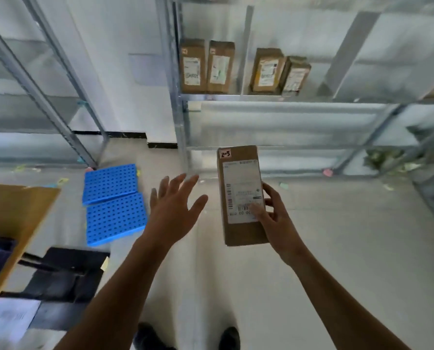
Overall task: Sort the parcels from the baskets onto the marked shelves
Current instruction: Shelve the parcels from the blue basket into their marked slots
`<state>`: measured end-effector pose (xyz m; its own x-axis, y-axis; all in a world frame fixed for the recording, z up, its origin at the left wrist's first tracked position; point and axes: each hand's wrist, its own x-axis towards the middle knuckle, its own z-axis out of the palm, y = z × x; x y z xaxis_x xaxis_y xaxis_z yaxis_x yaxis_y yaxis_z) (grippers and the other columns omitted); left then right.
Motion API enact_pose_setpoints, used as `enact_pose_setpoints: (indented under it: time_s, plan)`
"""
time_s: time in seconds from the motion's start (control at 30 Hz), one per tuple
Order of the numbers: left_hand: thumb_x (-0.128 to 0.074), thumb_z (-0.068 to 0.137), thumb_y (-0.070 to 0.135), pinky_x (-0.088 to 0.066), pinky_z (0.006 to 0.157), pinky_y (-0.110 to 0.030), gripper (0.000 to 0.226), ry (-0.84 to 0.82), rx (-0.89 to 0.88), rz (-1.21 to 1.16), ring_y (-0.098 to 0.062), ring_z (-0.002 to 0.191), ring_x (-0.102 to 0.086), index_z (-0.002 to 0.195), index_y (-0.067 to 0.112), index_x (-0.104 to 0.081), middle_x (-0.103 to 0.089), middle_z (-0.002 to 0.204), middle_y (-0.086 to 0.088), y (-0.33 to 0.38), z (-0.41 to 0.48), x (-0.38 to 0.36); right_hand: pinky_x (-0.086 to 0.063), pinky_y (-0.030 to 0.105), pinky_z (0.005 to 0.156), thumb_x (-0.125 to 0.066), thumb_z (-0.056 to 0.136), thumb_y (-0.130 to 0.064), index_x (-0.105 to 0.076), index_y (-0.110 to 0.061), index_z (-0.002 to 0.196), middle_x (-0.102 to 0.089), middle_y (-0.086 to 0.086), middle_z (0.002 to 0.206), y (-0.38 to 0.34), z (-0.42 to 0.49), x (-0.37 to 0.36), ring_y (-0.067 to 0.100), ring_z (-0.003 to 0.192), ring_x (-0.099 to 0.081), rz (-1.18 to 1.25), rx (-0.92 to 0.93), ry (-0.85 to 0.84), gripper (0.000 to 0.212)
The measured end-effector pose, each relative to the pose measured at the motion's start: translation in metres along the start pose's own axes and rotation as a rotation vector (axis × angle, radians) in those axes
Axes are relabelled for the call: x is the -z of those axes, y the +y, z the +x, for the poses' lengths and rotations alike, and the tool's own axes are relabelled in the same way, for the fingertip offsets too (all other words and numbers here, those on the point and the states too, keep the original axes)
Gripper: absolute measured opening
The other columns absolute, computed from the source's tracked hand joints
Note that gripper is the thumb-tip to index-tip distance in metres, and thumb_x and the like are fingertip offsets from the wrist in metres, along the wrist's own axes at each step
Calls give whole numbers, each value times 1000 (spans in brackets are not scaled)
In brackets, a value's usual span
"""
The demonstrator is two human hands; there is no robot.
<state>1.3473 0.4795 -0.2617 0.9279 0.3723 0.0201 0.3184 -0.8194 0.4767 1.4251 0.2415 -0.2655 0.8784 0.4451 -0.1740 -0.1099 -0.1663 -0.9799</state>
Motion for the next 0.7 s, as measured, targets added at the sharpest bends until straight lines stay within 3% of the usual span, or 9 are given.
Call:
enact_pose_setpoints:
  time_s: [0.17, 0.37, 0.53, 0.7]
  plan:
    - [-33, 96, 69, -6, 125, -59, 68, 4, -149, 41, -28, 158, -4, 157, 41, -24, -19, 169, 5, 81, 41, -23, -65, 49, 85, -70, 80, -65, -47, -60, 136, -54, 7, 138, -11, 1, 78, 28, 120, -66, 40, 50, 108, 60]
    - [-30, 96, 69, -7, 126, -59, 71, -53, -248, 95, -28, 158, 0, 159, 38, -25, -16, 170, 4, 128, 92, -40, -65, 40, 80, -68, 86, -59, -46, -56, 141, -58, 3, 137, -5, 34, 131, 22, 117, -68, 56, 66, 228, 60]
    - [-22, 95, 71, 0, 126, -57, 71, -75, -292, 115, -27, 159, 5, 159, 40, -24, -11, 171, 7, 152, 156, -59, -64, 50, 88, -64, 88, -57, -42, -49, 147, -55, 6, 139, -13, 78, 157, 23, 118, -66, 26, 71, 304, 63]
    - [-9, 90, 76, 2, 126, -55, 79, -77, -356, 82, -26, 158, 9, 159, 41, -26, -11, 171, 6, 175, 226, -75, -64, 49, 86, -63, 88, -54, -41, -46, 148, -52, 10, 137, -34, 127, 184, 27, 118, -65, 14, 56, 381, 64]
